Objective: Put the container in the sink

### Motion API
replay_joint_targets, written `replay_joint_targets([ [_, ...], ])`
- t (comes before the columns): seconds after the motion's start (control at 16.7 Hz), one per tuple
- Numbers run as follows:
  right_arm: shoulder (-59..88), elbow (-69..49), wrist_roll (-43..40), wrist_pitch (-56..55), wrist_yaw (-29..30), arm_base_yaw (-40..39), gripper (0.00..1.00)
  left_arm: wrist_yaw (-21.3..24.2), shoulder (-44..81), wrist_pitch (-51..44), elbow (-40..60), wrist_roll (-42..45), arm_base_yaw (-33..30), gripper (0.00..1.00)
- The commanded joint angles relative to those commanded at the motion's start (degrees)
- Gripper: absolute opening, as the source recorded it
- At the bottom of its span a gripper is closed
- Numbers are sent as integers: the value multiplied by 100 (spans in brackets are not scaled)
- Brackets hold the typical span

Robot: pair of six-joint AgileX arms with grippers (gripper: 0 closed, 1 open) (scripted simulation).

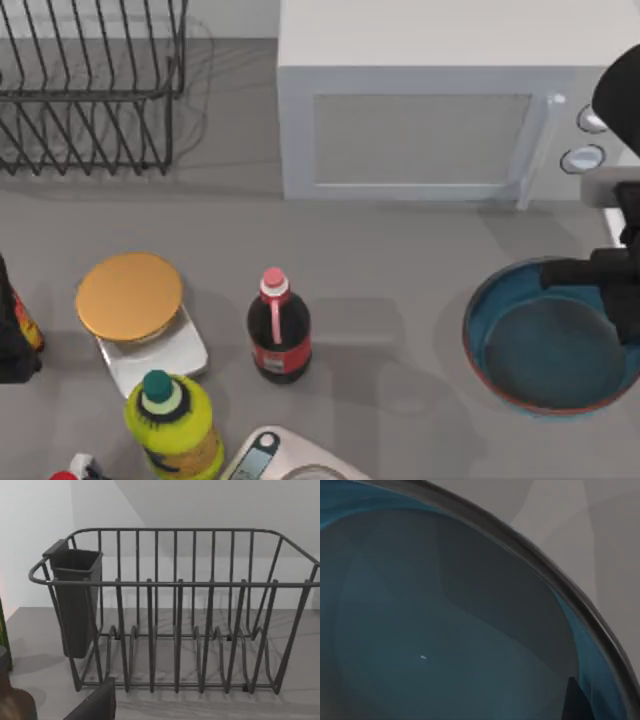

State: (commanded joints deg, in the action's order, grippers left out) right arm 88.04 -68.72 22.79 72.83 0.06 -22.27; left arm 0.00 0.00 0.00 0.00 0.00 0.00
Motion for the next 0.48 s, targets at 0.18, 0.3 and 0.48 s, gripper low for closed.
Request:
replay_joint_targets([
  [0.18,-234,-531,-22,590,0,21,0,0,0,0,0,0,0,100],
  [0.3,-285,-622,-28,682,0,27,0,0,0,0,0,0,0,100],
  [0.48,-264,-606,-21,667,-4,4,0,0,0,0,0,0,0,100],
])
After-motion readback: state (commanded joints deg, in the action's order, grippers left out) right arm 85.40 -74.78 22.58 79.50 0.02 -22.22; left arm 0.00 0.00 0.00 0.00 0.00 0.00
